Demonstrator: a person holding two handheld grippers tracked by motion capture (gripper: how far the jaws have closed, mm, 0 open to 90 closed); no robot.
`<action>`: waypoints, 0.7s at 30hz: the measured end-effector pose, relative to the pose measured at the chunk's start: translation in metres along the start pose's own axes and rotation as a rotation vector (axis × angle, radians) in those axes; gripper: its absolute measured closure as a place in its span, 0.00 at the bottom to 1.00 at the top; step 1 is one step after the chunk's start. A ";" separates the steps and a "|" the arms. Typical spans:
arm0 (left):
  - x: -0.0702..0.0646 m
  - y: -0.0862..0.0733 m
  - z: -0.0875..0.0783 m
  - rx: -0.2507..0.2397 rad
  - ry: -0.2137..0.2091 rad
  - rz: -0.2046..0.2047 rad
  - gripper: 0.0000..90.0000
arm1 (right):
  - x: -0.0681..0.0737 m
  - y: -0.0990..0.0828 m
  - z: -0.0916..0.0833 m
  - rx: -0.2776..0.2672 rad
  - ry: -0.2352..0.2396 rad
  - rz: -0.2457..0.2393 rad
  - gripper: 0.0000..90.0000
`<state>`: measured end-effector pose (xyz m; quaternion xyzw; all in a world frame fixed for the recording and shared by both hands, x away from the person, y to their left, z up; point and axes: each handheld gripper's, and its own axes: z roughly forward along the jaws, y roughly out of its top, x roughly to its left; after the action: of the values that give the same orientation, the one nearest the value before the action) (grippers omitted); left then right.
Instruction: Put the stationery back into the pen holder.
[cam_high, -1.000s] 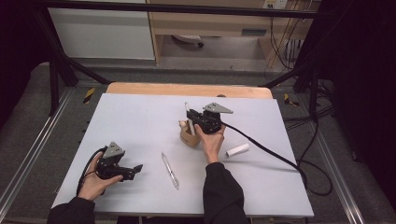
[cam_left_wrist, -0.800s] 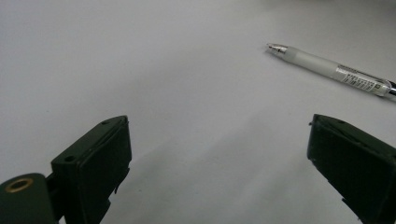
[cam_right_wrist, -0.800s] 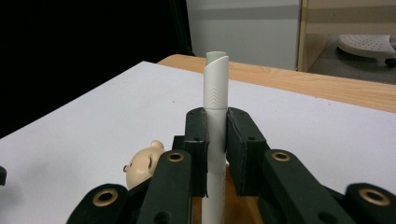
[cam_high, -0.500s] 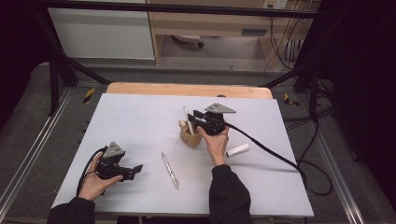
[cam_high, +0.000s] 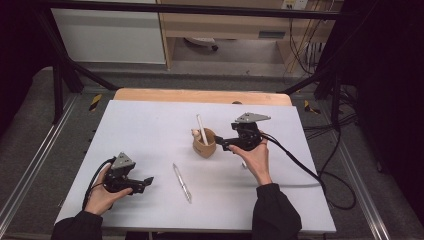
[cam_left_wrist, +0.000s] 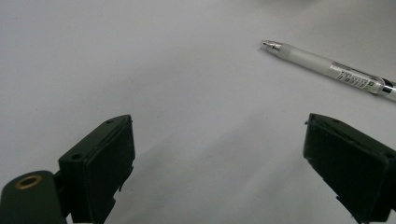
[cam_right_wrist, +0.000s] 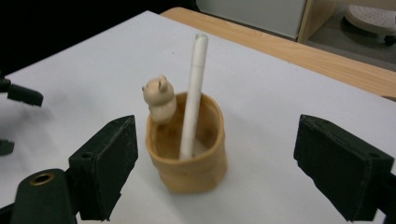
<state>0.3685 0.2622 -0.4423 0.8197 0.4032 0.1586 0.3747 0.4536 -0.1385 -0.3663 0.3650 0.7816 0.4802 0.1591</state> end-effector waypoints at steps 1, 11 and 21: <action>0.000 0.000 0.000 0.000 0.000 0.001 0.10 | -0.002 -0.003 -0.005 0.000 -0.014 -0.009 0.15; 0.000 0.000 0.000 0.000 0.006 0.004 0.09 | -0.021 -0.035 -0.034 0.070 -0.007 0.001 0.28; 0.000 0.000 0.001 0.006 0.009 0.010 0.08 | -0.043 -0.072 -0.052 0.128 -0.038 0.027 0.54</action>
<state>0.3686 0.2614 -0.4434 0.8220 0.4014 0.1629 0.3696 0.4214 -0.2228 -0.4079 0.3937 0.8026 0.4245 0.1439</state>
